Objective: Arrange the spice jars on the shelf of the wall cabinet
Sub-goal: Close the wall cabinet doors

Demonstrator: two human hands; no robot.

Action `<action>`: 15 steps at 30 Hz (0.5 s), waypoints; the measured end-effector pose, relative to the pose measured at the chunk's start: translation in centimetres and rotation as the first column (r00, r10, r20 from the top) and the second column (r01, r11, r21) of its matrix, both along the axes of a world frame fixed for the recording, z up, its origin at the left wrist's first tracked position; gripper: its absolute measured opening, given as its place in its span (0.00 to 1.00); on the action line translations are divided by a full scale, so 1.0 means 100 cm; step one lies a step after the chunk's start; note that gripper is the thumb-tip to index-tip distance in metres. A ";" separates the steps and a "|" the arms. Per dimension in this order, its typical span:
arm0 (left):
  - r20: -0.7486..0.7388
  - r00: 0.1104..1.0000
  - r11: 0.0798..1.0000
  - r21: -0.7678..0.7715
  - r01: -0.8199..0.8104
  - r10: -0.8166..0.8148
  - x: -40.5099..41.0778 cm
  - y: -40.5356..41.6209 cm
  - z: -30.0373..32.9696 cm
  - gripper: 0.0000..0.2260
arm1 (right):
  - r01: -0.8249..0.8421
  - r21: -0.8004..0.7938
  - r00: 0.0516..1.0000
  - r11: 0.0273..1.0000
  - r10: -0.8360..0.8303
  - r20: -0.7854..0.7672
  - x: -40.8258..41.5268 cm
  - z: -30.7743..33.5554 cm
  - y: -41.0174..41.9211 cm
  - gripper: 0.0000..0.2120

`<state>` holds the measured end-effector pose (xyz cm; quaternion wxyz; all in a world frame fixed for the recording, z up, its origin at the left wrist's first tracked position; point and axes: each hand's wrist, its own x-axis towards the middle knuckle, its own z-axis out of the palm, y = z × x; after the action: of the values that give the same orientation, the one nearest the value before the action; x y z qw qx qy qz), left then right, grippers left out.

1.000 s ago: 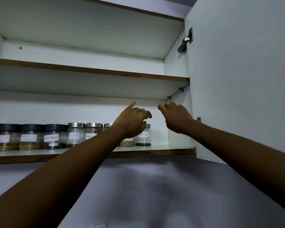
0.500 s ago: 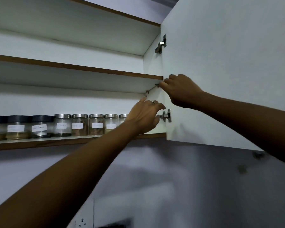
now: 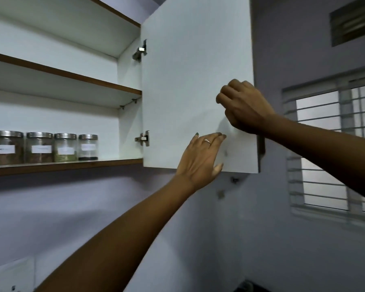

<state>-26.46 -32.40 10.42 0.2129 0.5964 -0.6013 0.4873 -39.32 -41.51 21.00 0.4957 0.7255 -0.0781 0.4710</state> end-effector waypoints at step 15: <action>-0.258 0.949 0.982 -0.103 0.159 -0.181 -0.036 -0.073 -0.064 0.42 | -0.735 0.556 0.676 0.387 0.367 0.639 -0.014 -0.073 -0.040 0.30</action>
<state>-30.06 -39.65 4.07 0.3567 0.5931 -0.5964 0.4065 -40.70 -45.56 13.68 -0.0943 0.7270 -0.1247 0.6686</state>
